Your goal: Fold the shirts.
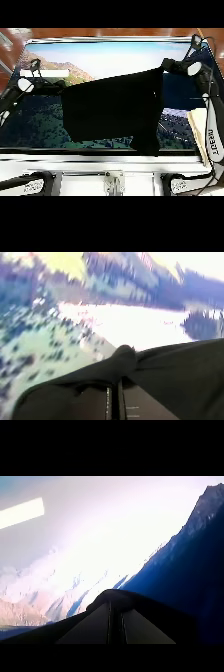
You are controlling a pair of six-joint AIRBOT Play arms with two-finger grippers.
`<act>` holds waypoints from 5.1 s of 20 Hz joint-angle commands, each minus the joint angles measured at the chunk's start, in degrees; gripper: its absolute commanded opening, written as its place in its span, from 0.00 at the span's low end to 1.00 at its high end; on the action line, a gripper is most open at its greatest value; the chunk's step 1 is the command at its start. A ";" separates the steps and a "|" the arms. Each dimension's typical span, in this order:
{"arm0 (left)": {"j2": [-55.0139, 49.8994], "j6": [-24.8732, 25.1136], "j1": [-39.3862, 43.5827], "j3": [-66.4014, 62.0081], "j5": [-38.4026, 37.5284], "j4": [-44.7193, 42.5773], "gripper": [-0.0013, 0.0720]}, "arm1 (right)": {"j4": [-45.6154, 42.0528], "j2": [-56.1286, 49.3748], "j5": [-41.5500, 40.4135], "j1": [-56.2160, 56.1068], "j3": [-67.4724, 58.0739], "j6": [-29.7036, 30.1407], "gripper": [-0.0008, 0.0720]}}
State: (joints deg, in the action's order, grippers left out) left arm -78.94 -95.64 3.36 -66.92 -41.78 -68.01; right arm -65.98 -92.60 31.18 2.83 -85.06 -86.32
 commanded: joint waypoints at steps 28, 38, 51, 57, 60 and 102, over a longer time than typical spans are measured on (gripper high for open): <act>-0.26 16.94 -6.56 31.39 -21.35 21.68 0.79 | 4.20 8.35 46.97 22.29 18.71 10.62 0.88; -0.68 19.56 -4.42 29.79 -19.67 23.93 0.07 | 7.23 7.80 36.46 14.71 32.50 13.22 0.88; 12.37 19.58 -4.39 11.06 -19.78 15.15 0.07 | 10.01 10.36 34.93 4.74 23.26 17.84 0.10; 25.03 22.56 -4.42 -26.56 -20.15 13.35 0.07 | 7.39 34.69 30.14 4.74 -7.61 22.34 0.10; 29.44 22.32 -4.39 -41.46 -20.13 13.35 0.07 | 4.07 44.41 23.71 4.74 -18.34 21.97 0.10; -13.99 8.20 -11.50 -20.24 -35.43 2.03 0.63 | 10.51 1.49 23.37 0.04 0.04 8.13 0.79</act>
State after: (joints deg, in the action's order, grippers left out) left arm -92.64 -87.92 -4.45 -82.48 -64.84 -65.45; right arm -52.51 -94.19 43.00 0.05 -82.56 -80.68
